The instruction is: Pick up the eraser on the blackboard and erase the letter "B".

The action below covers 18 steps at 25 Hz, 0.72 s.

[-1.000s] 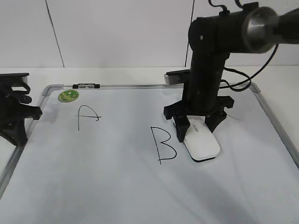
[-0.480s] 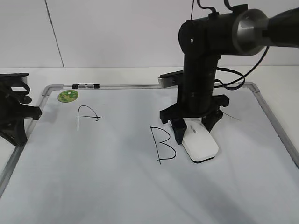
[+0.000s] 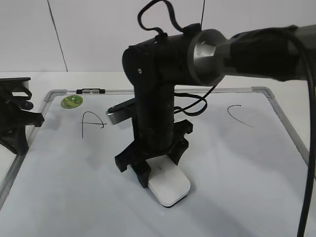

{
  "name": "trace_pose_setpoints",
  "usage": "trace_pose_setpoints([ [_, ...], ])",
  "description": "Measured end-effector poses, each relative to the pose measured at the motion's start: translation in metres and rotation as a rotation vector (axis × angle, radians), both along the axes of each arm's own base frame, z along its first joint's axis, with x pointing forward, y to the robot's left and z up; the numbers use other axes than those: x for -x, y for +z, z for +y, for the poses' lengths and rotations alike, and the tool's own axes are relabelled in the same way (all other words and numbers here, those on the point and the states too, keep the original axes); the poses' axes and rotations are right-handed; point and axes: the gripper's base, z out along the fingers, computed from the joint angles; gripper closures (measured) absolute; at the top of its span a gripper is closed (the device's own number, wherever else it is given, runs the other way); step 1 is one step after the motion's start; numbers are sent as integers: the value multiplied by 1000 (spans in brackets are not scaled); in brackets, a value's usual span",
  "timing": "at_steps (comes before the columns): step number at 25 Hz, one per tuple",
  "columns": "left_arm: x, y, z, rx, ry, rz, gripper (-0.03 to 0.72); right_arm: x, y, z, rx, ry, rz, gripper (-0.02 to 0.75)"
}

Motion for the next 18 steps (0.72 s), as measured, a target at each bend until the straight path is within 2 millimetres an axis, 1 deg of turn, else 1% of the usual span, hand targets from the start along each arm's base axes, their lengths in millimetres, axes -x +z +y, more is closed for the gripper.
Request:
trace_pose_setpoints([
  [2,0,0,0,0,0,0,662,11,0,11,0,40,0,201],
  [3,0,0,0,0,0,0,662,13,0,13,0,48,0,201],
  [7,0,0,0,0,0,0,662,12,0,14,0,51,0,201],
  [9,0,0,0,0,0,0,662,9,0,13,9,40,2,201],
  [11,0,0,0,0,0,0,662,3,2,12,14,16,-6,201],
  [13,0,0,0,0,0,0,662,-8,4,10,1,-10,-24,201],
  [18,0,0,0,1,1,2,662,-38,1,-10,-2,-94,-47,201],
])
